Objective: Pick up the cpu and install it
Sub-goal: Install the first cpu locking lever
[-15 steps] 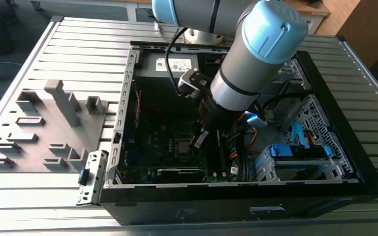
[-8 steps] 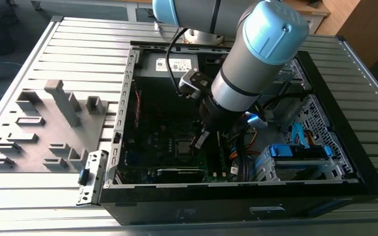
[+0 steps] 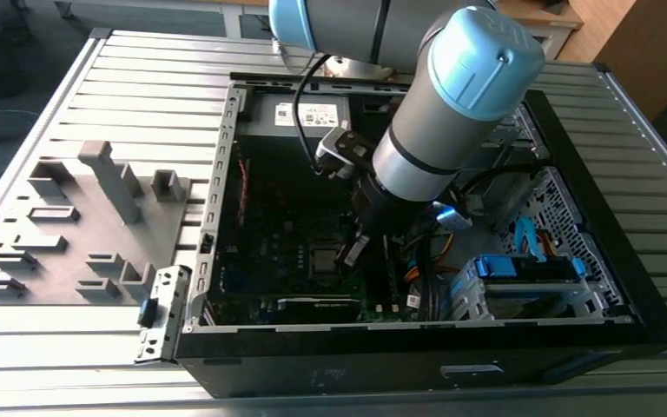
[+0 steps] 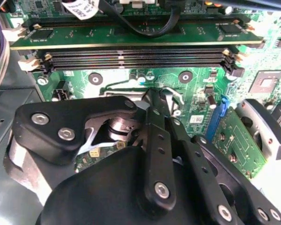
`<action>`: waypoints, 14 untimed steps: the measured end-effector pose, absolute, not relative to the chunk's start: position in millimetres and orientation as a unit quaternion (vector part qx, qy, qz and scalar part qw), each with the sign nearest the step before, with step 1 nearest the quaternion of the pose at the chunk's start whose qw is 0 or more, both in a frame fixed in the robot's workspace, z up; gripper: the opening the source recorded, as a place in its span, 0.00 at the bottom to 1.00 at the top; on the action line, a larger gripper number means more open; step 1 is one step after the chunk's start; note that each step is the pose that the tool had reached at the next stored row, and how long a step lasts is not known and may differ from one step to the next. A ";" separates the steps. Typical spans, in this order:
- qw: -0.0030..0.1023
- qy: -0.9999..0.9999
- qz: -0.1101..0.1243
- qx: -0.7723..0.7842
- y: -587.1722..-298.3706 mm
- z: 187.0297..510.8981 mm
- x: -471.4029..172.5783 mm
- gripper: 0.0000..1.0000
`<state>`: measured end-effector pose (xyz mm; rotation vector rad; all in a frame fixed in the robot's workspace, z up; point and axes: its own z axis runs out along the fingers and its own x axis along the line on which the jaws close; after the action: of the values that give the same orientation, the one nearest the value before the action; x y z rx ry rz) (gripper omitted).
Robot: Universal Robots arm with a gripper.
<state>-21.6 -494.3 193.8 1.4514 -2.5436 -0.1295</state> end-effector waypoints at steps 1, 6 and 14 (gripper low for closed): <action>0.105 -0.863 -0.044 0.492 -494.3 193.7 -21.6 0.11; 0.105 -0.863 -0.044 0.492 -494.5 190.2 -21.5 0.11; 0.105 -0.863 -0.044 0.492 -494.6 185.6 -21.4 0.11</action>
<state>-21.4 -494.6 185.6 1.4513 -2.5434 -0.1293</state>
